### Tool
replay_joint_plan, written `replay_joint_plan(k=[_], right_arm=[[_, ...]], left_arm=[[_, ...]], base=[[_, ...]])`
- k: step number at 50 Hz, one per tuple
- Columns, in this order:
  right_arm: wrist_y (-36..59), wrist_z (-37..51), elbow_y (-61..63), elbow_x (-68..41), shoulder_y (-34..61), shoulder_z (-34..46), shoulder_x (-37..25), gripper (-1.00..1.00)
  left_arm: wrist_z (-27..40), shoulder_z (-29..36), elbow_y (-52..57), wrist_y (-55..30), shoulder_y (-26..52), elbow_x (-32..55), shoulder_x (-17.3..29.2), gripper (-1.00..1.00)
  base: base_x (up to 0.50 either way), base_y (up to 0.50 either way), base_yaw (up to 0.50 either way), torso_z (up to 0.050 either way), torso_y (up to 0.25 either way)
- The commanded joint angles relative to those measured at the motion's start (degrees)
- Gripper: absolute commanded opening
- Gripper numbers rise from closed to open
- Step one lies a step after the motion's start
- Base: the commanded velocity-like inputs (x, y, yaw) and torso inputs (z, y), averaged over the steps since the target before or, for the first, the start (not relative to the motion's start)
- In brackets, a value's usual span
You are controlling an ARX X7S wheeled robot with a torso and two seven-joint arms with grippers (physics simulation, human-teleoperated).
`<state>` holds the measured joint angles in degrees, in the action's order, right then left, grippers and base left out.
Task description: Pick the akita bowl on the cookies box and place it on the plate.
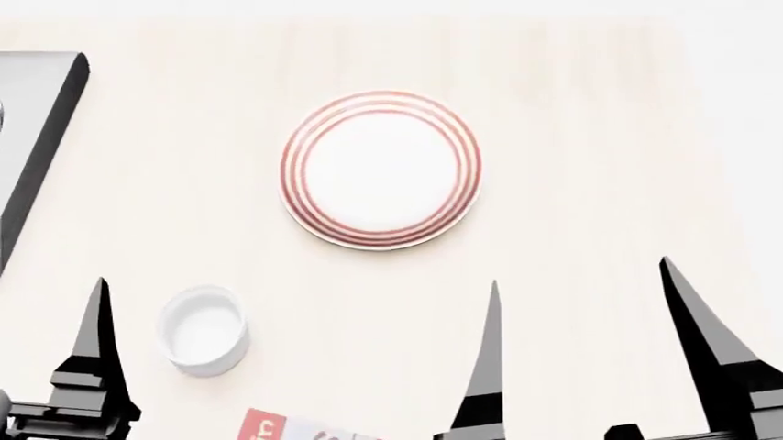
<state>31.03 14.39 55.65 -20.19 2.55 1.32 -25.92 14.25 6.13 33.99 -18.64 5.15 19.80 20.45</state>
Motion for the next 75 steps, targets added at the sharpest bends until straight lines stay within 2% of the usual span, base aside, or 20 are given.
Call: replay_joint_plan(k=[1, 10, 11, 18, 32, 36, 40, 43, 44, 50, 53, 56, 61, 65, 69, 75], right_arm=[[0.94, -0.12, 0.35, 1.47, 0.37, -1.21, 0.01, 1.0], [1.5, 0.4, 0.65, 1.15, 0.78, -0.88, -0.82, 1.0], [1.72, 0.42, 0.57, 0.95, 0.97, -0.88, -0.9, 1.0], [4.19, 0.15, 0.03, -0.96, 2.29, -0.45, -1.77, 1.0], [15.44, 0.28, 3.32, -9.93, 6.15, -3.44, -6.23, 1.0], [16.46, 0.57, 3.67, -11.4, 6.04, -3.53, -7.63, 1.0], [17.83, -0.56, 4.03, -17.65, 5.6, -4.78, -10.0, 1.0], [18.09, 0.71, 4.24, -19.69, 6.29, -1.0, -14.14, 1.0], [15.64, 0.39, 4.29, -21.81, 6.07, 1.34, -17.33, 1.0], [13.76, 7.9, 4.29, -29.59, 13.17, 13.39, -28.22, 1.0], [12.45, 13.88, 4.32, -33.89, 21.86, 23.54, -33.9, 1.0], [11.65, 17.84, 4.31, -39.84, 30.17, 30.0, -37.01, 1.0], [16.87, 21.41, 4.15, -48.13, 41.28, 34.09, -37.11, 1.0], [23.01, 20.55, 4.08, -53.64, 47.67, 36.96, -35.44, 1.0], [26.89, 20.5, 4.14, -59.79, 52.86, 39.47, -33.67, 1.0], [31.77, 25.96, 3.77, -69.14, 59.2, 42.73, -31.16, 1.0]], left_arm=[[-1.12, -1.08, 0.22, -0.2, 0.08, -0.91, -0.84, 1.0], [-0.58, -1.14, 0.27, -0.5, 0.21, -0.77, -0.81, 1.0], [1.18, -0.64, 0.25, -1.36, 0.62, -2.87, -1.03, 1.0], [2.01, -0.9, 0.2, -5.07, 1.75, -1.01, -1.14, 1.0], [1.44, 0.78, -0.95, -8.23, 5.16, -1.07, 0.18, 1.0], [-2.08, 3.24, -0.47, -11.03, 7.26, 0.37, 2.36, 1.0], [-5.57, 4.45, 0.0, -12.38, 9.39, 2.71, 3.69, 1.0], [-6.33, 5.34, -0.25, -12.71, 10.37, 2.77, 3.89, 1.0], [-6.52, 5.61, -0.45, -13.12, 11.08, 2.92, 3.81, 1.0], [-7.42, 6.7, -1.16, -13.85, 13.2, 2.99, 3.97, 1.0], [-7.53, 7.3, -1.45, -13.95, 14.02, 2.5, 4.06, 1.0], [-7.63, 7.5, -1.99, -14.07, 14.81, 2.45, 3.96, 1.0], [-7.54, 8.0, -2.33, -14.05, 15.22, 2.16, 3.79, 1.0], [-7.57, 8.38, -2.66, -13.99, 15.5, 1.91, 3.73, 1.0], [-7.66, 8.61, -2.56, -13.75, 15.45, 1.86, 3.79, 1.0], [-7.6, 8.74, -2.47, -13.52, 15.47, 1.68, 3.98, 1.0]], base=[[0.0, 0.0, 0.0, 0.0, -0.25], [0.0, 0.0, 0.0, 0.0, -0.25], [0.0, 0.0, 0.0, 0.0, -0.188], [0.0, 0.0, 0.0, 0.0, 0.0], [0.0, 0.0, 0.0, 0.0, 0.0], [0.0, 0.0, 0.0, 0.0, 0.0], [0.0, 0.0, 0.0, 0.0, 0.0], [0.0, 0.0, 0.0, 0.0, 0.0], [0.0, 0.0, 0.0, 0.0, 0.0], [0.0, 0.0, 0.0, 0.0, 0.0], [0.0, 0.0, 0.0, 0.0, 0.0], [0.0, 0.0, 0.0, 0.0, 0.0], [0.0, 0.0, 0.0, 0.0, 0.0], [0.0, 0.0, 0.0, 0.0, 0.0], [0.0, 0.0, 0.0, 0.0, 0.0], [0.0, 0.0, 0.0, 0.0, 0.0]])
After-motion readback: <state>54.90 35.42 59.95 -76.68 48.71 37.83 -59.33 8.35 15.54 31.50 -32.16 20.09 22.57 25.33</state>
